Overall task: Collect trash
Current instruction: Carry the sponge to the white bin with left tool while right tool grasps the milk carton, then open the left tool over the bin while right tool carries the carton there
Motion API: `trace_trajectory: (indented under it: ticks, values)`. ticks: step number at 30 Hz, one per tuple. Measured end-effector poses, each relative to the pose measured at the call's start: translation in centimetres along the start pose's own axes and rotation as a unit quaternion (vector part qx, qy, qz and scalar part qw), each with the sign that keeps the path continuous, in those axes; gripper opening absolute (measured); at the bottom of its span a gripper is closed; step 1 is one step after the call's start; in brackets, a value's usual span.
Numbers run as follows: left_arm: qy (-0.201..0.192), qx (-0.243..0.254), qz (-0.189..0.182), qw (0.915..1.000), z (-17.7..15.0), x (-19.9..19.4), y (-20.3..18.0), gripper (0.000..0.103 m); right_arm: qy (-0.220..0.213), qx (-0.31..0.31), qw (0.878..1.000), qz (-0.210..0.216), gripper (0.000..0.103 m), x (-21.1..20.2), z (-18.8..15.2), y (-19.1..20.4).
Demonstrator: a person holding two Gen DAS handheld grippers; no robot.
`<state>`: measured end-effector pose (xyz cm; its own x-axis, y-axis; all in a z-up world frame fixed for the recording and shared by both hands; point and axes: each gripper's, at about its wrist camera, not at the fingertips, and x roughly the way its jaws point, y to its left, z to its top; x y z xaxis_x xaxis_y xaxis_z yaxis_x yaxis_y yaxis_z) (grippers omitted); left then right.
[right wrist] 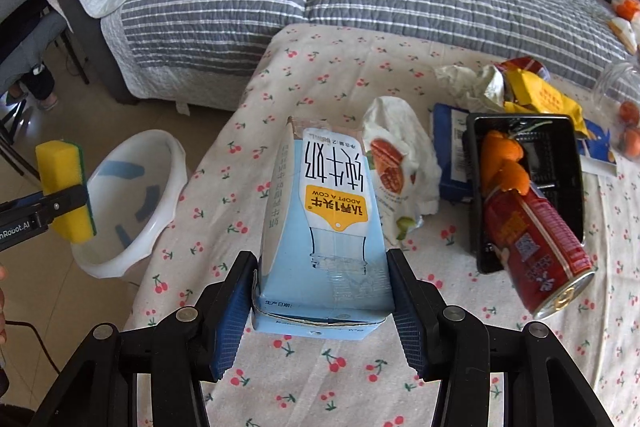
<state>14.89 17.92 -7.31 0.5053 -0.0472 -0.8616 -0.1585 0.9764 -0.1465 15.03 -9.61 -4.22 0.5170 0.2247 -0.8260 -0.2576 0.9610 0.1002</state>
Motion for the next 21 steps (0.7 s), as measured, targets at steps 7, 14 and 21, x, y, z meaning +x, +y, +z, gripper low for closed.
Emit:
trace_trajectory:
  ticks: [7, 14, 21]
  values:
    - [0.017, -0.007, 0.041, 0.9990, -0.5, -0.3, 2.0, 0.093, 0.006, -0.013, 0.999, 0.029, 0.057, 1.8, 0.6, 2.5]
    - [-0.002, -0.013, 0.096, 0.9952, -0.7, -2.4, 4.8, 0.099, 0.009, -0.044, 0.997, 0.068, 0.057, 3.4, 1.4, 6.7]
    - [0.001, -0.017, 0.107, 0.9941, -1.4, -3.1, 7.1, 0.099, 0.012, -0.071, 0.993, 0.096, 0.057, 5.6, 1.7, 11.1]
